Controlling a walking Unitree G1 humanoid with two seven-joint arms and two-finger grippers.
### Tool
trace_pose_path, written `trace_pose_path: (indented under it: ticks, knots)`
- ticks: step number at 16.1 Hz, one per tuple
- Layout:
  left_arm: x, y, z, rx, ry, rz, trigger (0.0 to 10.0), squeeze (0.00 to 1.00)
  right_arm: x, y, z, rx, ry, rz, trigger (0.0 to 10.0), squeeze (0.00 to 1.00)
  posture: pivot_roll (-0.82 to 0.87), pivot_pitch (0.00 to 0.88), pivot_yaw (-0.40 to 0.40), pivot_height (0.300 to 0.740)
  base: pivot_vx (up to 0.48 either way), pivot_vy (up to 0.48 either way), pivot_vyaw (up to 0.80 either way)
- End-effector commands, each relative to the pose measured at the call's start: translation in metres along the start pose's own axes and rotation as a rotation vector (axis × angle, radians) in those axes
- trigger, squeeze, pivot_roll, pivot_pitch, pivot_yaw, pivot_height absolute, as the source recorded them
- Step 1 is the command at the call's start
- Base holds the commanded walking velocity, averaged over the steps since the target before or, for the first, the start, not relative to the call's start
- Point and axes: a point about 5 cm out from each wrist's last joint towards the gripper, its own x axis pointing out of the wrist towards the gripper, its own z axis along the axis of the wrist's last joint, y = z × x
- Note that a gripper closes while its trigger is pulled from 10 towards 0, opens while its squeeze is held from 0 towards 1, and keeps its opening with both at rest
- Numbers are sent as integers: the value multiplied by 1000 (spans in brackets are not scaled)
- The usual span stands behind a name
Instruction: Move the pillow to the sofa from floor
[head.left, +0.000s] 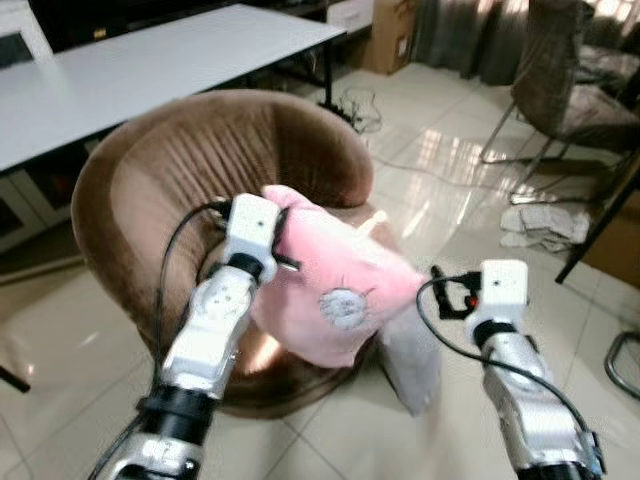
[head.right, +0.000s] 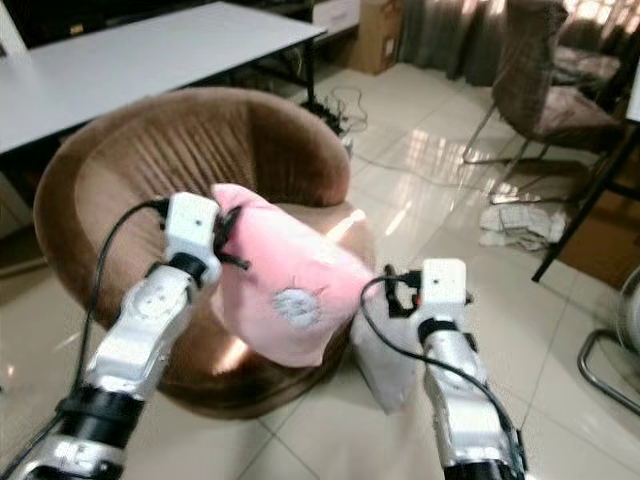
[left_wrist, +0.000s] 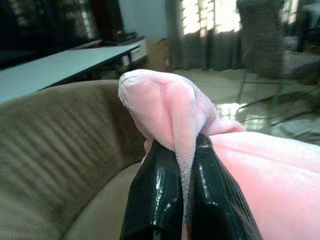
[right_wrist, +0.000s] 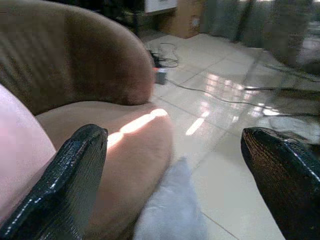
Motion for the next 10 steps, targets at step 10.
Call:
trace_pose_path:
  ticks: [10]
  knots:
    - [3, 4, 13, 11, -53, 15, 10000, 0, 2, -4, 4, -23, -11, -3, 10000, 0, -35, 0, 49, 740, 357, 0, 64]
